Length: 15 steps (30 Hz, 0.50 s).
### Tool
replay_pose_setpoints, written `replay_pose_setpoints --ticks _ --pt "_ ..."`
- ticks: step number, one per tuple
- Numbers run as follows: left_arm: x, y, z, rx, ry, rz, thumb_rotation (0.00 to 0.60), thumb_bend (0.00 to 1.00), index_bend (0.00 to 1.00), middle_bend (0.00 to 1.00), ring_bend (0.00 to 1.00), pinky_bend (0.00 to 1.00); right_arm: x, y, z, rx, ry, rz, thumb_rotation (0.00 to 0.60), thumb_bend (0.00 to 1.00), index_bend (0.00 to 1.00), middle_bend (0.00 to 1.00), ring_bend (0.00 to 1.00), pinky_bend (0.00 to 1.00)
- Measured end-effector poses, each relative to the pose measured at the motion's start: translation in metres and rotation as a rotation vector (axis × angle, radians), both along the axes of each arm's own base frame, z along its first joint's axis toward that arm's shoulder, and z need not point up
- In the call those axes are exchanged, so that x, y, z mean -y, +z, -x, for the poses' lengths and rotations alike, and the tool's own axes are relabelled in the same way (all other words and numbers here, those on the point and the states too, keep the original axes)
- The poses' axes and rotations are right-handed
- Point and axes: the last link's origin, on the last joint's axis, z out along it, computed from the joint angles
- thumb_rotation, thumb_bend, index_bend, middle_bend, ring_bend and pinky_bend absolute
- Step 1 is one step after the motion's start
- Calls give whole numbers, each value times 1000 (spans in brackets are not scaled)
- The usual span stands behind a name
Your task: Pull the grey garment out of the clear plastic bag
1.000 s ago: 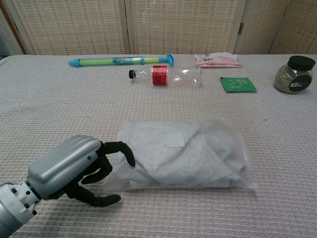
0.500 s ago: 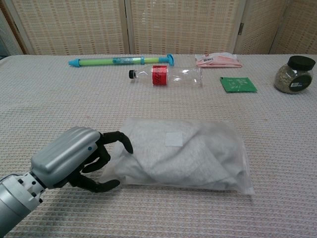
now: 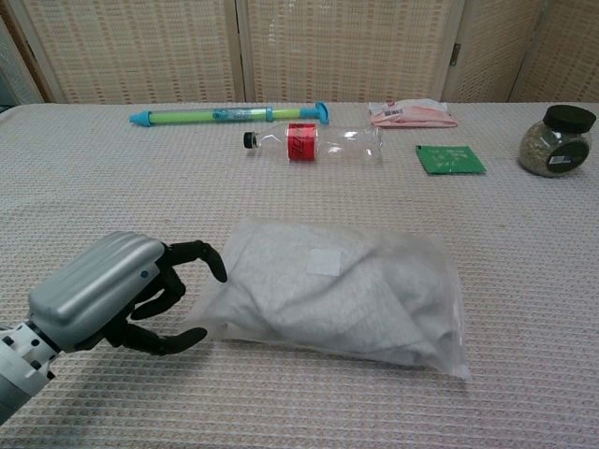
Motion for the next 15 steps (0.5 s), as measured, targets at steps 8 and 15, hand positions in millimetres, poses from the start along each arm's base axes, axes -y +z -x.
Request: replay_pose_setpoints --ticks 8,15 --pt "-2 4 6 2 57 11 600 268 419 1000 1000 1000 -3 1 -1 4 10 7 600 61 0 0 0 0" --pt "-2 5 4 3 87 40 600 279 439 1000 1000 1000 -4 2 -2 6 15 3 600 62 0 0 0 0"
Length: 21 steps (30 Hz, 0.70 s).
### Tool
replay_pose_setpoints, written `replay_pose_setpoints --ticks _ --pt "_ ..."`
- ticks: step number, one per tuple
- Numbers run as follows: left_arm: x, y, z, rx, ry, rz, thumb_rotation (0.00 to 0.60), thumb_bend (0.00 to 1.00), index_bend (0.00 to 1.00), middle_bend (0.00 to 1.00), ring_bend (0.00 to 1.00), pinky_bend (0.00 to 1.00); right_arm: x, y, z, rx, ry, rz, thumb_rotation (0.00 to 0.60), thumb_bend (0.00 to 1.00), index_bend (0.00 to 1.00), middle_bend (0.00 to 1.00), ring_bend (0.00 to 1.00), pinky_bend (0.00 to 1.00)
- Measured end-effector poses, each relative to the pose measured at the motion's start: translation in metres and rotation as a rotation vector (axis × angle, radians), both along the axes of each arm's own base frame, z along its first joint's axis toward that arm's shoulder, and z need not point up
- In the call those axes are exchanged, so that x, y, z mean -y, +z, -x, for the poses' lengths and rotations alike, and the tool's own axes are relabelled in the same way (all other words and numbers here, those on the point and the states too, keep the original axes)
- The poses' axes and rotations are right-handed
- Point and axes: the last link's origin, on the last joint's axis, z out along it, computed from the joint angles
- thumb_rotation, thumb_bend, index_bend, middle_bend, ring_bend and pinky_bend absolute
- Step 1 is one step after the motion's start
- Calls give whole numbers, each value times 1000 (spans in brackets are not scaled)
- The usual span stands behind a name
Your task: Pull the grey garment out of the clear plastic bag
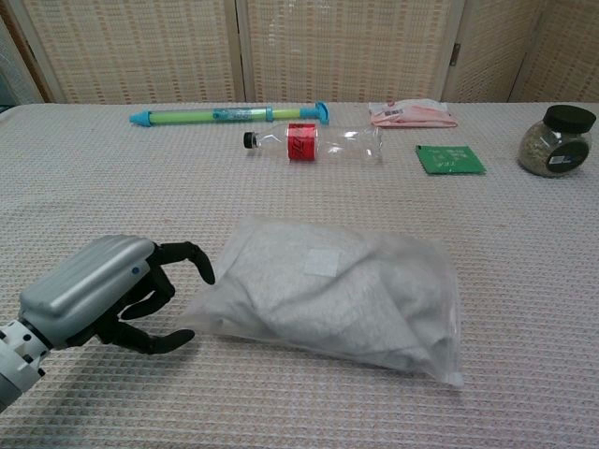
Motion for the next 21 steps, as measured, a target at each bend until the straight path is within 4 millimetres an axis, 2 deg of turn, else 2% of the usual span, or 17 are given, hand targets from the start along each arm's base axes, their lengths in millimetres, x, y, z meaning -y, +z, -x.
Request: replay_pose_setpoints --ticks 11,21 --pt "-1 -6 -2 19 3 21 600 325 497 1000 1000 1000 -1 0 -1 -2 7 1 600 62 0 0 0 0" --pt "-5 -14 -11 46 6 33 600 419 550 1000 1000 1000 0 0 -1 -5 6 2 600 61 0 0 0 0"
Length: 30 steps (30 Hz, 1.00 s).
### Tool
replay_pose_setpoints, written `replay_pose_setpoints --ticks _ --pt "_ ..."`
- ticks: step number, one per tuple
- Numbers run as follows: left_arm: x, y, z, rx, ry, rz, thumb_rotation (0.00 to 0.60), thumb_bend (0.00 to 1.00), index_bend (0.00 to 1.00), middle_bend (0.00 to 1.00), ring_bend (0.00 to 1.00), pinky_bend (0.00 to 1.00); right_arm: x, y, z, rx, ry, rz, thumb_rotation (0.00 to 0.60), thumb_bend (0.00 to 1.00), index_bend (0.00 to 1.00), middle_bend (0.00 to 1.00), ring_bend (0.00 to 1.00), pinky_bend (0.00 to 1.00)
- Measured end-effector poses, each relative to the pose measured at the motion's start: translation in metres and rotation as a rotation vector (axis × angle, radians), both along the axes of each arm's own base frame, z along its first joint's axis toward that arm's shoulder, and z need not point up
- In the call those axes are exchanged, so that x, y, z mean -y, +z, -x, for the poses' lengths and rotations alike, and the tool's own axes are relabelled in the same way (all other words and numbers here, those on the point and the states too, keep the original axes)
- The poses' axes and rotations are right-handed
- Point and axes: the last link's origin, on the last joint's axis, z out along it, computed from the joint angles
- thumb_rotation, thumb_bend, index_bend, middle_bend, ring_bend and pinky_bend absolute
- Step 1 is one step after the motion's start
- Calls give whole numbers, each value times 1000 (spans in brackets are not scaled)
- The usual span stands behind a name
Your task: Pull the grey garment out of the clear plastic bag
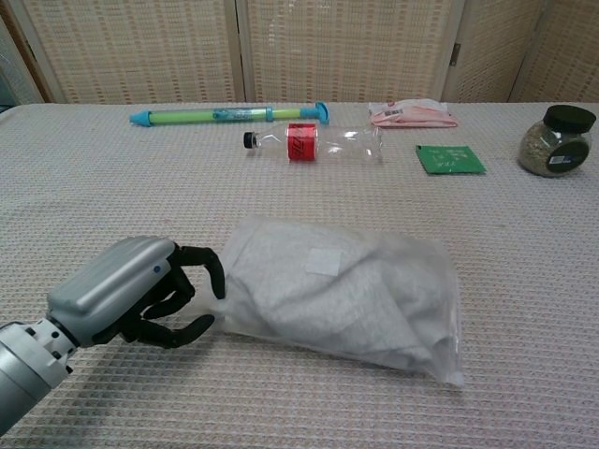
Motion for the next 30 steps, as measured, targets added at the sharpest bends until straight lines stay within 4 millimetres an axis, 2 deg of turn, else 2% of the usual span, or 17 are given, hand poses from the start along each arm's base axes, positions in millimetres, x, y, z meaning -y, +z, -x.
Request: replay_pose_setpoints --ticks 8,15,19,21,25,30 --pt "1 -4 0 -10 -8 1 600 531 730 1000 1000 1000 0 1 0 2 1 1 600 62 0 0 0 0" --pt "5 0 -1 7 -42 -26 600 629 793 1000 1000 1000 0 -3 0 -5 4 -18 600 61 0 0 0 0" --pt "8 4 -3 19 -76 -46 600 646 817 1000 1000 1000 3 -11 -1 -10 25 -45 600 76 1 0 0 0" --pt "10 6 -2 13 -95 -49 600 643 820 1000 1000 1000 7 -20 0 -12 41 -67 600 88 40 0 0 0" --pt "9 6 0 -7 -98 -47 600 638 823 1000 1000 1000 17 -40 0 -2 90 -113 600 138 274 0 0 0" --pt "10 5 -1 -17 -105 -45 600 634 823 1000 1000 1000 30 -73 -8 43 180 -192 600 192 434 0 0 0"
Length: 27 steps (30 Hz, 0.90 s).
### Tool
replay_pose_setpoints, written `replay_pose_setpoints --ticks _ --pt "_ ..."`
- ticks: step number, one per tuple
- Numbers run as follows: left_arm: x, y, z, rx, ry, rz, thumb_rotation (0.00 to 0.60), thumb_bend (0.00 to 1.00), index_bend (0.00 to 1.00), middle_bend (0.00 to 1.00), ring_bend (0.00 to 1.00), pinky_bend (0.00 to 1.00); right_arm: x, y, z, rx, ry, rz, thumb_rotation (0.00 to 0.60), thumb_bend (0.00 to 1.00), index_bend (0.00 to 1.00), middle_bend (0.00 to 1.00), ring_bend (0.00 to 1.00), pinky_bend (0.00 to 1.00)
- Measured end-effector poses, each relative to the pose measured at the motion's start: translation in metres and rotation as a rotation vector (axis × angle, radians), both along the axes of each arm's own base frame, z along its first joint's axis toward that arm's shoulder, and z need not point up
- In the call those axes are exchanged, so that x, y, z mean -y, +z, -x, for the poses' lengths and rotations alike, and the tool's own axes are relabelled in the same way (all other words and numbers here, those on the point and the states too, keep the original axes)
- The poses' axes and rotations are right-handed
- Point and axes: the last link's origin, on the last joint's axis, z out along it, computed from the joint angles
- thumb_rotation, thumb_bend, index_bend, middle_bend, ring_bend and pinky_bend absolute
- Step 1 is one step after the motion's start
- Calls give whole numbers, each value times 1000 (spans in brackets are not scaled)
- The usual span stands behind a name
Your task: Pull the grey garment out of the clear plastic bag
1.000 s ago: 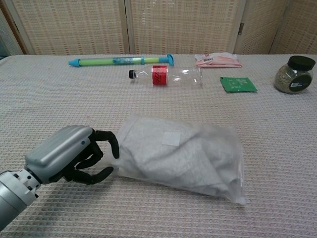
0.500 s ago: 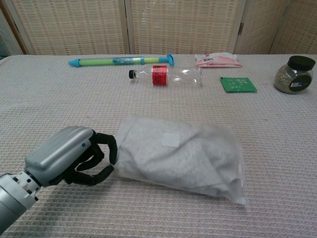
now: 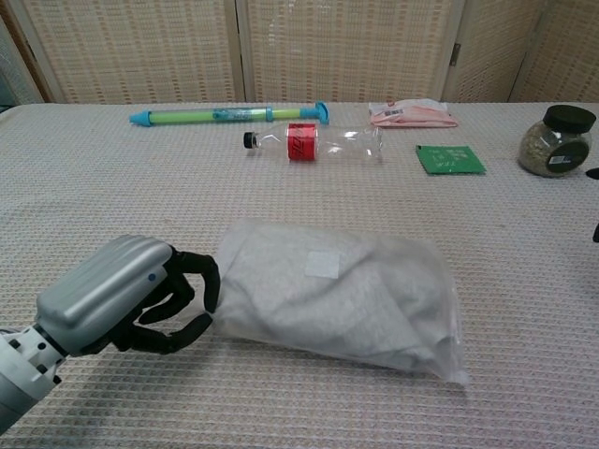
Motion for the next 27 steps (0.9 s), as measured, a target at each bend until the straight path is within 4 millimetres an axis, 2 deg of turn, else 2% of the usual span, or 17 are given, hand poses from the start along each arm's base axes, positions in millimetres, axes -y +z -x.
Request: replay_pose_setpoints --ticks 3,17,23,27 --pt "-1 -1 0 -3 1 0 600 634 824 1000 1000 1000 5 -16 -7 36 20 -55 600 226 493 0 0 0" --pt "-3 1 1 -4 8 -2 600 634 822 1000 1000 1000 26 -74 -29 183 -9 -114 600 242 526 0 0 0" --pt "-5 3 1 -7 10 -6 600 634 822 1000 1000 1000 31 -98 -38 271 -21 -126 600 248 513 0 0 0" --pt "-5 5 0 -9 7 -9 600 630 821 1000 1000 1000 33 -107 -43 310 -31 -133 600 248 474 0 0 0"
